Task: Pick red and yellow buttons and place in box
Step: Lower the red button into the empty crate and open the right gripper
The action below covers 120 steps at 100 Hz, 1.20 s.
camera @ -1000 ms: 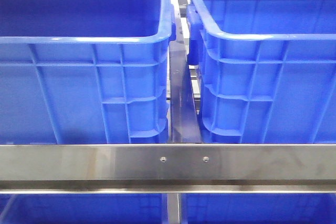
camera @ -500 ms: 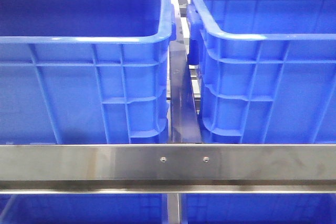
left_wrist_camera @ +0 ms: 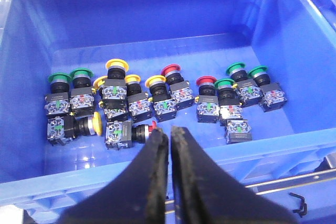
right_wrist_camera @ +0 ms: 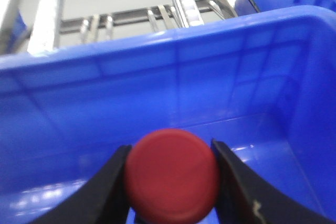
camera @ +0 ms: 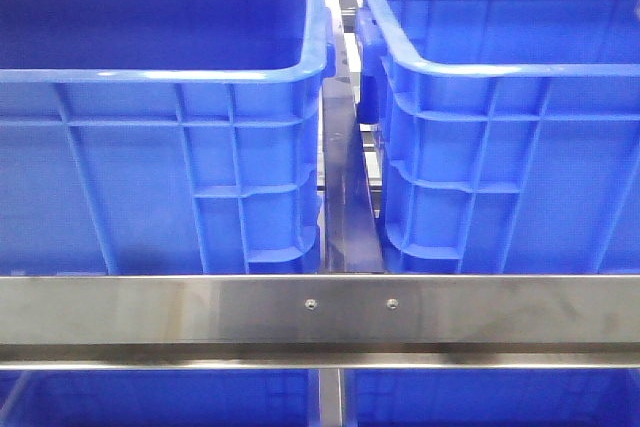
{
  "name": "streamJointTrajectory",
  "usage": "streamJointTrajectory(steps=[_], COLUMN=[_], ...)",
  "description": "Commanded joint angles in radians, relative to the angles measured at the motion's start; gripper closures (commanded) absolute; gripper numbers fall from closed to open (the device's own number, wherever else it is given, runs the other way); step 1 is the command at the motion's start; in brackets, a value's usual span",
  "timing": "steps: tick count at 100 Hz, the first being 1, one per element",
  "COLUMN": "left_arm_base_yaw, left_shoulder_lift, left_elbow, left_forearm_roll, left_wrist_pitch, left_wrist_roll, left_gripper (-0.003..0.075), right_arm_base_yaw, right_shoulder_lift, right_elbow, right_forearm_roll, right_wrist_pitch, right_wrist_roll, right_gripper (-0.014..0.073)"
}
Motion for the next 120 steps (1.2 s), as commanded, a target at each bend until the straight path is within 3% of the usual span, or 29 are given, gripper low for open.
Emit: streamJointTrajectory(steps=[1,57,120], left_arm_base_yaw=[0.0,0.0,0.0], left_shoulder_lift=[0.001,0.001,0.001], left_elbow=[-0.025,-0.025,-0.025], left_forearm_roll=[-0.008,-0.008,-0.008], left_wrist_pitch=[-0.08,-0.08,-0.08], left_wrist_roll=[-0.007,-0.007,-0.007], left_gripper=[0.0739,0.0739,0.0739], right_arm_base_yaw=[-0.007,-0.009,-0.028], right_shoulder_lift=[0.032,0.32,0.444], right_elbow=[-0.072,-0.281,-0.304], right_forearm_roll=[-0.057,-0.057,-0.057], right_wrist_pitch=[-0.044,-0.098,-0.06], right_wrist_roll=[-0.017,-0.016,-0.016], right_gripper=[0.0452,0.0452,0.0449])
